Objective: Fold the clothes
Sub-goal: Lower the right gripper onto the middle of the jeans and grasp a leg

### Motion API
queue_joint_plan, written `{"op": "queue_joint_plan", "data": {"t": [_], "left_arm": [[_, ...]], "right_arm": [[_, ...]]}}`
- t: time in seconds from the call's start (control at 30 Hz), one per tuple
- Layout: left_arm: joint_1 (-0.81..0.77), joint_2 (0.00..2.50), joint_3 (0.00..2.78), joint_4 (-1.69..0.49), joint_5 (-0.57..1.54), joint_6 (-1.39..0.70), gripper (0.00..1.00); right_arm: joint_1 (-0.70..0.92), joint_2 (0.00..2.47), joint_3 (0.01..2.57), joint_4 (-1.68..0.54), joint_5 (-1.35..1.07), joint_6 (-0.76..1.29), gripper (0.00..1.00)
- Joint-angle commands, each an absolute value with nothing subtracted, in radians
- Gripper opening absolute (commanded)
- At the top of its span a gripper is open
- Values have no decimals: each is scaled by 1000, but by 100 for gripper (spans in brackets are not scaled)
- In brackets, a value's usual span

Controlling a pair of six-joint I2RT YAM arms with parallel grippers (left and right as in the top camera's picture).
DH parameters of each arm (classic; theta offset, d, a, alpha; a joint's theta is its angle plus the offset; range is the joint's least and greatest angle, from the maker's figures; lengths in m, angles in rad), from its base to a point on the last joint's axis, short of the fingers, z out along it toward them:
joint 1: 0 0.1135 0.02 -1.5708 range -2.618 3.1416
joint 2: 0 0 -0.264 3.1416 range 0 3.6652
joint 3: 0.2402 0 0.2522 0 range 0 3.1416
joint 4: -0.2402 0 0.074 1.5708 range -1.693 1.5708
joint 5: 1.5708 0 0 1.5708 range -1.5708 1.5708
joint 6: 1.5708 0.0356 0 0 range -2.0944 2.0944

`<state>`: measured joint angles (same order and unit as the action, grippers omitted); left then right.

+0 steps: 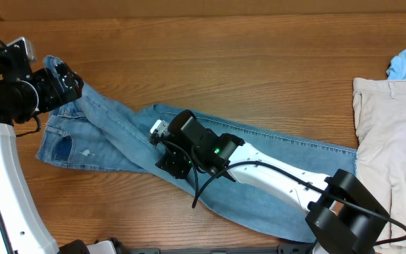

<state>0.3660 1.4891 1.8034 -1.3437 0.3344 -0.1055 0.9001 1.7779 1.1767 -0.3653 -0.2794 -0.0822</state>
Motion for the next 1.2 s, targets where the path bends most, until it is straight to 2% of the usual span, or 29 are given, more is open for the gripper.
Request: {"op": "queue_joint_plan", "data": {"t": [0.0, 0.23, 0.4, 0.63, 0.8, 0.9, 1.0, 1.1, 1.17], "left_arm": [[364, 1495, 1814, -1343, 348, -105, 100], [364, 1495, 1814, -1343, 348, -105, 100], [364, 1495, 1814, -1343, 348, -105, 100], [364, 1496, 1814, -1343, 348, -105, 100], [364, 1496, 1814, -1343, 348, -105, 100], [364, 1496, 1814, -1343, 348, -105, 100], [364, 1496, 1814, -1343, 348, -105, 100], [364, 1496, 1814, -1343, 348, -105, 100], [364, 1496, 1814, -1342, 348, -105, 100]], "right_arm": [[904, 1802, 1177, -333, -270, -73, 52], [904, 1847, 1177, -311, -270, -73, 51], [904, 1868, 1177, -299, -270, -73, 43], [904, 1874, 1177, -297, -269, -73, 38], [904, 1874, 1177, -298, -270, -73, 32], [904, 1874, 1177, -308, -270, -73, 19], [903, 1874, 1178, -308, -269, -73, 15], [892, 1874, 1237, -406, -268, -73, 16], [876, 1874, 1316, -506, -253, -74, 13]]}}
